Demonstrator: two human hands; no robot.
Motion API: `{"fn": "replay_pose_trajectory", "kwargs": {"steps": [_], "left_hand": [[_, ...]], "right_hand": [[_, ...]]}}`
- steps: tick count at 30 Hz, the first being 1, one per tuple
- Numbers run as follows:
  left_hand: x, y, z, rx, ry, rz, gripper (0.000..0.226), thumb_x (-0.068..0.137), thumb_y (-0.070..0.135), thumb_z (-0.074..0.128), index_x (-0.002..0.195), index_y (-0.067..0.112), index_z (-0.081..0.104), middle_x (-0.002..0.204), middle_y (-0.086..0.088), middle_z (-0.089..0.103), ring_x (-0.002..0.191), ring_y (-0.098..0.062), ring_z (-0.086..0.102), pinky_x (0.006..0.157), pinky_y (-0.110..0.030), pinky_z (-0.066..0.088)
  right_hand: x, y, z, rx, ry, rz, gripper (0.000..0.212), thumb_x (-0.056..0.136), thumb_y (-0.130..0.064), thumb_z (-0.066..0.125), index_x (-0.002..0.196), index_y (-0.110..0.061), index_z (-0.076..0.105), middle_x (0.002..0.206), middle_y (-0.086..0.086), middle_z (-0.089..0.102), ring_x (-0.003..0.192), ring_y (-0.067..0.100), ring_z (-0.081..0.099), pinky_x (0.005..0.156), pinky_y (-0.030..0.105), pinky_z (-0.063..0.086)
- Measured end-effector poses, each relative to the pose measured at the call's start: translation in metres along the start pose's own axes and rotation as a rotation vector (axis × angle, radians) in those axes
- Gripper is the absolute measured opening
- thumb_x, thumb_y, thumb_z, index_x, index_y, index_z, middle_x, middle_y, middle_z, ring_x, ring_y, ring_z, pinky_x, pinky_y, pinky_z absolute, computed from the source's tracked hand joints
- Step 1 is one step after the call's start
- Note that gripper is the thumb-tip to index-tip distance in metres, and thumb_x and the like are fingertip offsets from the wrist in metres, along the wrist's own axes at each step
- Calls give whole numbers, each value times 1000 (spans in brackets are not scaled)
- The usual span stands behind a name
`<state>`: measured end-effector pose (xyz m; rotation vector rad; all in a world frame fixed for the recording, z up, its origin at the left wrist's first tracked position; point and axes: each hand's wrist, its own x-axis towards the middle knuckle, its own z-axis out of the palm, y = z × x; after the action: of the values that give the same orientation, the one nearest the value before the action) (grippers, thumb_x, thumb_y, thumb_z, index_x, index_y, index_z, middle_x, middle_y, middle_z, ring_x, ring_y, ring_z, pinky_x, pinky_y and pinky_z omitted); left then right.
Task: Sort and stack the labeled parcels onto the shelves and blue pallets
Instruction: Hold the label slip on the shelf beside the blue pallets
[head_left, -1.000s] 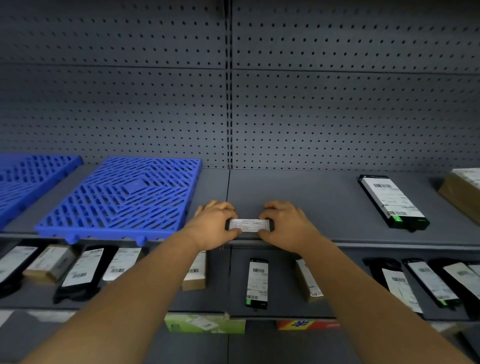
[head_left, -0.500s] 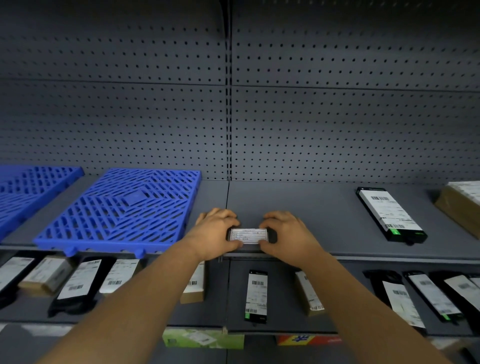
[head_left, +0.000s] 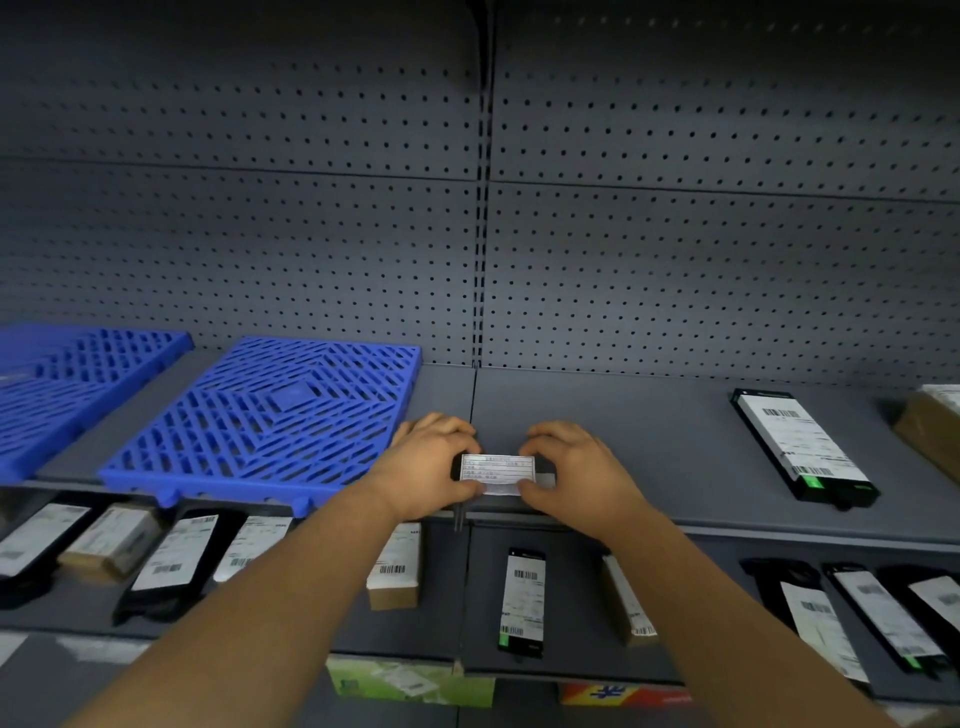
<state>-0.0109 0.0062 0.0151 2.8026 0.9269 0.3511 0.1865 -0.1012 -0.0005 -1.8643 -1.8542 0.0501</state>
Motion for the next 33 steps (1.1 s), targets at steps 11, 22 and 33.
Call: {"fn": "replay_pose_trajectory", "kwargs": {"steps": [11, 22, 33], "left_hand": [[-41, -46, -39, 47, 85, -66, 44, 82, 49, 66, 122, 31, 58, 133, 14, 46, 128, -9, 31, 104, -31, 16], [-85, -116, -73, 49, 53, -147, 46, 84, 47, 67, 124, 29, 57, 137, 11, 45, 132, -12, 29, 105, -36, 19], [-117, -196, -93, 28, -10, -239, 43, 83, 44, 69, 123, 31, 58, 139, 11, 45, 132, -13, 32, 106, -37, 21]], "right_hand": [[32, -57, 18, 45, 31, -124, 35, 78, -29, 73, 111, -18, 68, 133, -3, 54, 128, 15, 45, 104, 31, 37], [71, -127, 58, 70, -5, -181, 32, 78, -31, 72, 108, -18, 69, 130, 0, 57, 125, 19, 49, 102, 40, 42], [112, -193, 110, 79, -102, -147, 33, 85, -33, 67, 115, -18, 65, 138, -2, 48, 127, 16, 44, 105, 38, 38]]}}
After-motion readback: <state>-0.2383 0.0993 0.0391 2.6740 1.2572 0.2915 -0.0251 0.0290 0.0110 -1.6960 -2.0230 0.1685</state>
